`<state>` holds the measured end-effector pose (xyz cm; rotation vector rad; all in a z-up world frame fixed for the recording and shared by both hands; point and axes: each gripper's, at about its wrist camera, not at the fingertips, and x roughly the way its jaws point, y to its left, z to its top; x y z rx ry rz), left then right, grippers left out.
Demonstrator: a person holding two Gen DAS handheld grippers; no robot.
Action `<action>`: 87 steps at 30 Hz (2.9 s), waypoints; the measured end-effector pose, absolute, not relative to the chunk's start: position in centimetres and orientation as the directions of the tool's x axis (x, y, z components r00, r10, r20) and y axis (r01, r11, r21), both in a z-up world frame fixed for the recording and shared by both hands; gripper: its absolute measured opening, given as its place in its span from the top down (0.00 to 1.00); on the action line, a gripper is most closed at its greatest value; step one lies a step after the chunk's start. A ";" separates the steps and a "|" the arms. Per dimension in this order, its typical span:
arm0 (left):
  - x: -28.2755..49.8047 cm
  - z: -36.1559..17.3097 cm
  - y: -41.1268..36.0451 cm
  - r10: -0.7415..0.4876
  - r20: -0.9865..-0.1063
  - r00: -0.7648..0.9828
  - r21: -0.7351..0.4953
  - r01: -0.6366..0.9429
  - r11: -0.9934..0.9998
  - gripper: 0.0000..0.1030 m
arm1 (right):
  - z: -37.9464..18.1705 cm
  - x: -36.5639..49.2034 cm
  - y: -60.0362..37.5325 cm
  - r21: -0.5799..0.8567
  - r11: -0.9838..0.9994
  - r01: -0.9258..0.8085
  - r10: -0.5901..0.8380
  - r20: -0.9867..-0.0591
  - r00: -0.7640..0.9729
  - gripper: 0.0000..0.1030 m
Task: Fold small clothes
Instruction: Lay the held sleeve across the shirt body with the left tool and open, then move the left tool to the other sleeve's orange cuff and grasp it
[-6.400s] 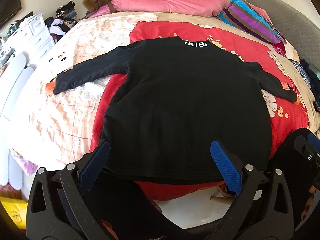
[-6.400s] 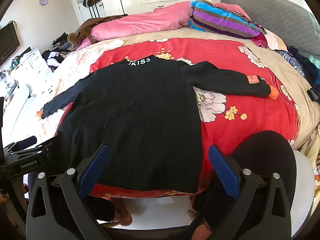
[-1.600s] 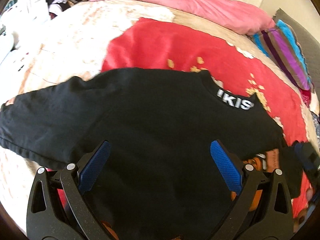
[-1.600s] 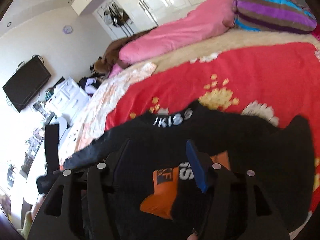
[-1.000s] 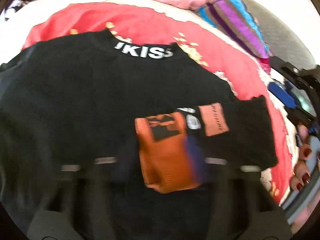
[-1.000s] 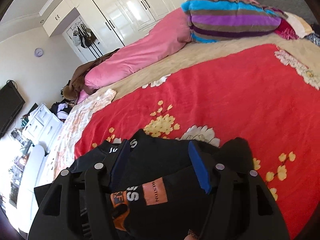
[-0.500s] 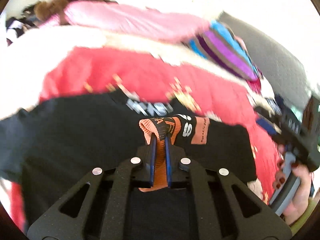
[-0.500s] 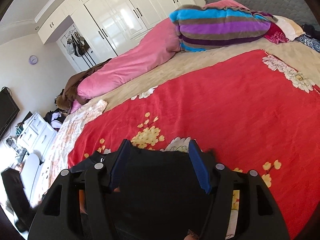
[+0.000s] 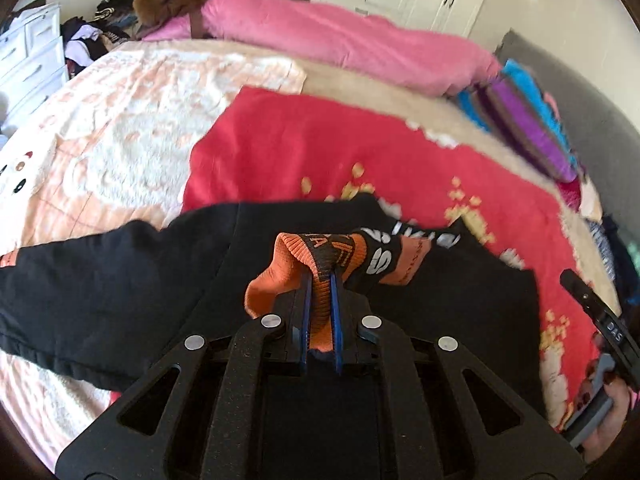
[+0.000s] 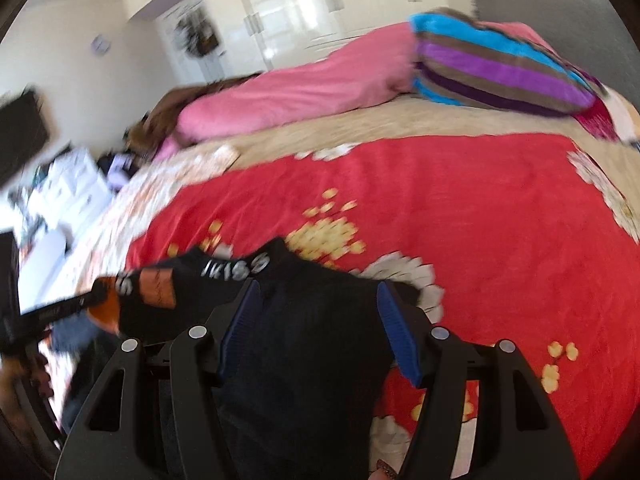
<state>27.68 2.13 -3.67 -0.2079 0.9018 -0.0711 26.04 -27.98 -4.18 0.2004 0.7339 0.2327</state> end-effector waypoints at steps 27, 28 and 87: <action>27.9 -8.7 5.2 -0.260 -0.803 0.537 -0.368 -0.103 0.924 0.76 | -7.9 24.8 -21.4 0.153 0.904 -0.400 0.354 -0.793 0.496 0.41; 28.0 -8.7 5.1 -0.279 -0.793 0.542 -0.391 -0.100 0.915 0.88 | -8.2 24.9 -21.4 0.151 0.906 -0.396 0.346 -0.803 0.485 0.41; 25.2 -8.2 -0.3 -0.104 -0.862 0.496 -0.082 0.067 0.994 0.26 | -8.9 25.0 -23.6 0.229 0.923 -0.309 0.353 -0.822 0.446 0.37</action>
